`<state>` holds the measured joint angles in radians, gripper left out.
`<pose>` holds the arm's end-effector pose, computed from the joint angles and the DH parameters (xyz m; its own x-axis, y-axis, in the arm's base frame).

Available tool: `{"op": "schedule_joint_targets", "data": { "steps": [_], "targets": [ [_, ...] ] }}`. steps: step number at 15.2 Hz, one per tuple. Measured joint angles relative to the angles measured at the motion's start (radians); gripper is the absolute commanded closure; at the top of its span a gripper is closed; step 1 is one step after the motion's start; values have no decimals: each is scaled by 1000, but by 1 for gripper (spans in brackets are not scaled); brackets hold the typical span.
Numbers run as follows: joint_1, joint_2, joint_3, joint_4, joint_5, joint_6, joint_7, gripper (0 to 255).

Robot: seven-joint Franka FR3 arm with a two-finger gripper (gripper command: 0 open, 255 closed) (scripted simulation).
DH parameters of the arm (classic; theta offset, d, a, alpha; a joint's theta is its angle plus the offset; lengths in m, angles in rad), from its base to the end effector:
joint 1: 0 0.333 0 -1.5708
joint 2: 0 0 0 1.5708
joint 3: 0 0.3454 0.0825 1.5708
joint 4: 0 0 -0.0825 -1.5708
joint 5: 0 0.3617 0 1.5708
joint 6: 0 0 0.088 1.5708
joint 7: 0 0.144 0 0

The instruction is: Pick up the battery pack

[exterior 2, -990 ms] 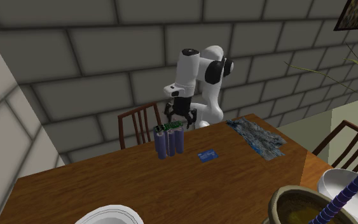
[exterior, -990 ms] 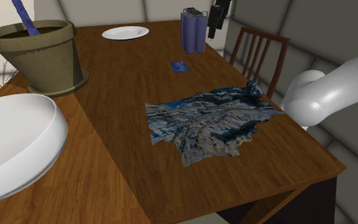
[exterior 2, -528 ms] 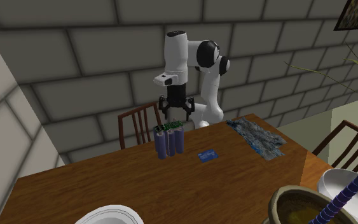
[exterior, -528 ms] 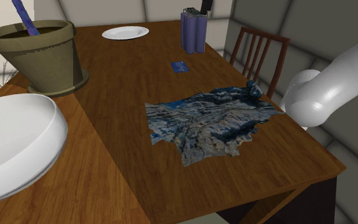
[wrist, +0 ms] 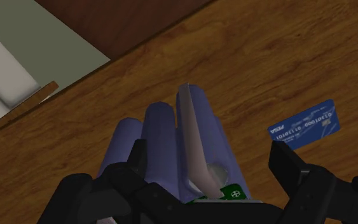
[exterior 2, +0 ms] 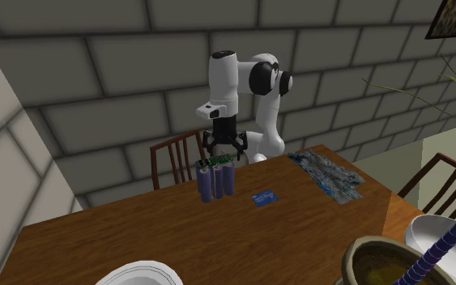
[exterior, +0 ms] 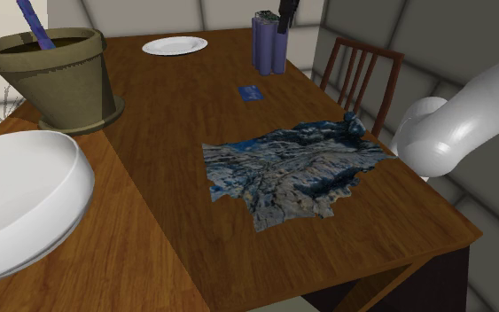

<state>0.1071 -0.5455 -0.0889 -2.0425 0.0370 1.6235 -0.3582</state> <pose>0.3521 0.0016 0.6477 0.9172 0.3708 0.1453 0.3793 -0.9247 -0.0341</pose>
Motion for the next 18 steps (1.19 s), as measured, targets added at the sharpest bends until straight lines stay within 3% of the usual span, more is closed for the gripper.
{"op": "schedule_joint_targets", "data": {
  "steps": [11,18],
  "targets": [
    [0,1,0,2,0,-1,0,255],
    [3,39,-1,122,3,-84,3,255]
  ]
}}
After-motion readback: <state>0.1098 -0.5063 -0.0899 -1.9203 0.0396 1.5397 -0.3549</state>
